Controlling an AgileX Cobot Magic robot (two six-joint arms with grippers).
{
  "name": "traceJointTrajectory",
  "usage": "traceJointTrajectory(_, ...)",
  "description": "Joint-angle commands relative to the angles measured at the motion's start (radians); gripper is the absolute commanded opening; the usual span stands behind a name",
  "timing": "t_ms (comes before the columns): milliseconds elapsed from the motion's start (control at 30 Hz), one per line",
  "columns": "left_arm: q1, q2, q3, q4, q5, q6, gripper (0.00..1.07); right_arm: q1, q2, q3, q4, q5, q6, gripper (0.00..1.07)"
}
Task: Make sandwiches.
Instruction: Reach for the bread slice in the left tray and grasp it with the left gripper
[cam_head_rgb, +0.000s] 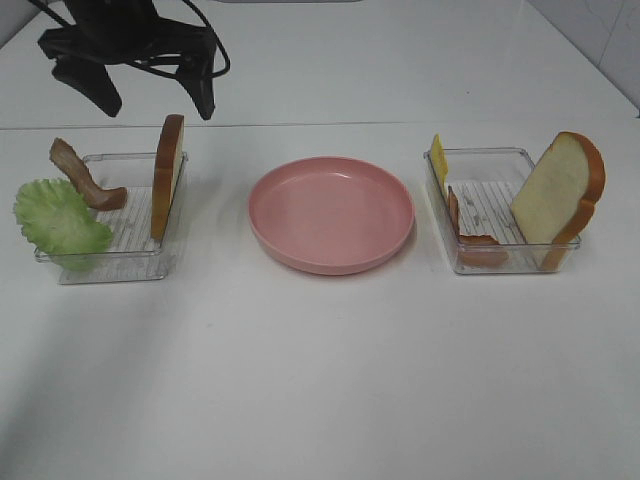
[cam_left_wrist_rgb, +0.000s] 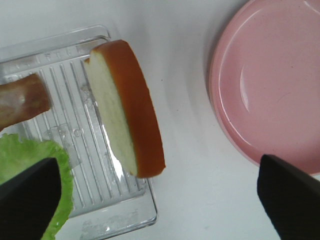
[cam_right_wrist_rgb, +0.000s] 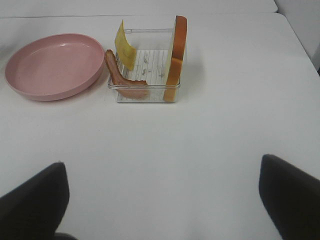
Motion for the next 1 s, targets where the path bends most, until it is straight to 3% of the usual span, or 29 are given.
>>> traceJointTrajectory(33, -0.006, 0.054, -0.014, 0.010, 0.057, -0.021, 1.02, -0.002, -0.024, 0.004, 0.000, 0.002, -0.008, 0.98)
traceJointTrajectory(500, -0.006, 0.144, -0.018, 0.059, -0.087, -0.013, 1.02, -0.002, -0.024, 0.004, 0.000, 0.002, -0.007, 0.98)
traceJointTrajectory(700, 0.011, 0.177, -0.018, 0.062, -0.080, 0.045, 0.99, -0.002, -0.024, 0.004, 0.000, 0.002, -0.007, 0.98)
traceJointTrajectory(800, 0.018, 0.178, -0.018, 0.067, -0.073, 0.063, 0.86, -0.002, -0.024, 0.004, 0.000, 0.002, -0.007, 0.98)
traceJointTrajectory(833, 0.020, 0.178, -0.018, 0.067, -0.069, 0.062, 0.68, -0.002, -0.024, 0.004, 0.000, 0.002, -0.007, 0.98)
traceJointTrajectory(867, 0.020, 0.178, -0.018, 0.067, -0.069, 0.062, 0.68, -0.002, -0.024, 0.004, 0.000, 0.002, -0.007, 0.98)
traceJointTrajectory(900, 0.020, 0.178, -0.018, 0.067, -0.065, 0.061, 0.55, -0.002, -0.024, 0.004, 0.000, 0.002, -0.007, 0.98)
traceJointTrajectory(933, 0.020, 0.178, -0.018, 0.067, -0.062, 0.058, 0.28, -0.002, -0.024, 0.004, 0.000, 0.002, -0.007, 0.98)
traceJointTrajectory(967, 0.020, 0.178, -0.018, 0.067, -0.062, 0.058, 0.28, -0.002, -0.024, 0.004, 0.000, 0.002, -0.007, 0.98)
traceJointTrajectory(1000, 0.020, 0.178, -0.018, 0.069, -0.062, 0.058, 0.15, -0.002, -0.024, 0.004, 0.000, 0.002, -0.007, 0.98)
